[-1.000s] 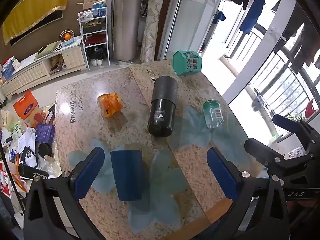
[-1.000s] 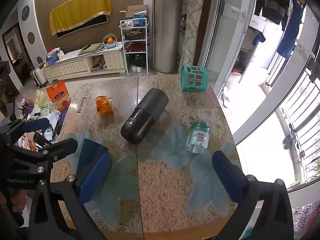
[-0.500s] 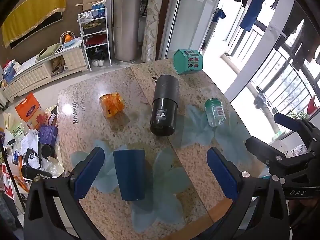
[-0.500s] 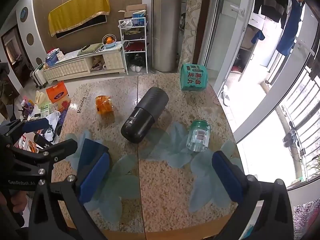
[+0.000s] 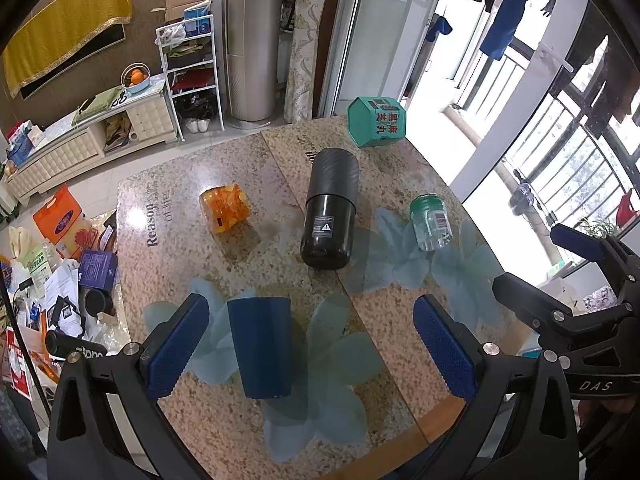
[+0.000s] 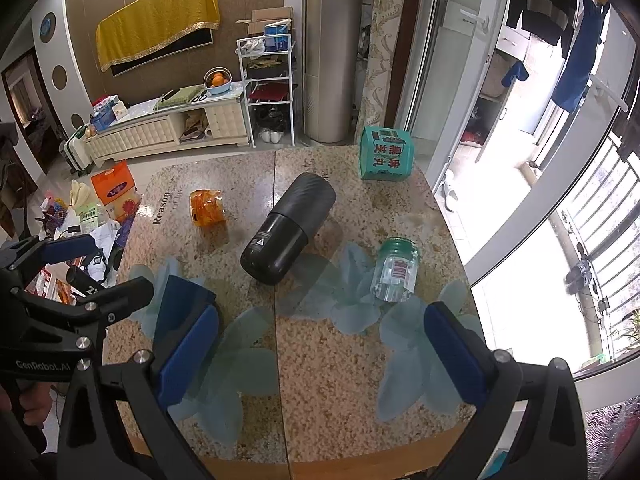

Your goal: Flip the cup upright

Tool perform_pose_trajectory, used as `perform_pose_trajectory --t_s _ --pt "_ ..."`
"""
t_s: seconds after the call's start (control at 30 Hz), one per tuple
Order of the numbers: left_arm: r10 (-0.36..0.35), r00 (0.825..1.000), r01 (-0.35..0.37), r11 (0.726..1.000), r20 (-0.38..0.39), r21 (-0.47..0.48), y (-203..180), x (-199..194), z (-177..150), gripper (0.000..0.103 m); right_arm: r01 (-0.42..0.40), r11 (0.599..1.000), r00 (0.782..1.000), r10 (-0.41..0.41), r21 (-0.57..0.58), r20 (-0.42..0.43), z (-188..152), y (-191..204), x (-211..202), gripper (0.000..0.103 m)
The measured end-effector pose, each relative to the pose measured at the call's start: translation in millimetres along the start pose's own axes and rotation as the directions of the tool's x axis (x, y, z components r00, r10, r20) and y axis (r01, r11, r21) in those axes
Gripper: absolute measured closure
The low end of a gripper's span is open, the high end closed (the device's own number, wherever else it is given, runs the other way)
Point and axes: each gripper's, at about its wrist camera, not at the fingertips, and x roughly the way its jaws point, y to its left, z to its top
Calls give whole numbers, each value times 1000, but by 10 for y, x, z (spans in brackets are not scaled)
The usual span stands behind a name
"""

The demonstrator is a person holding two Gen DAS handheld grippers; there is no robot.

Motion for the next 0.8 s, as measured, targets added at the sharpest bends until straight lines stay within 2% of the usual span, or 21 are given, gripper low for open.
perform_pose_trajectory --t_s 0.43,0.8 --pt "-18 1000 18 1000 -5 -9 -15 -14 42 0 3 1000 1000 -3 -4 -6 18 -12 -4 0" --pt "-22 999 20 998 -37 -57 -62 183 157 0 -9 999 998 7 -38 -56 281 -294 154 0"
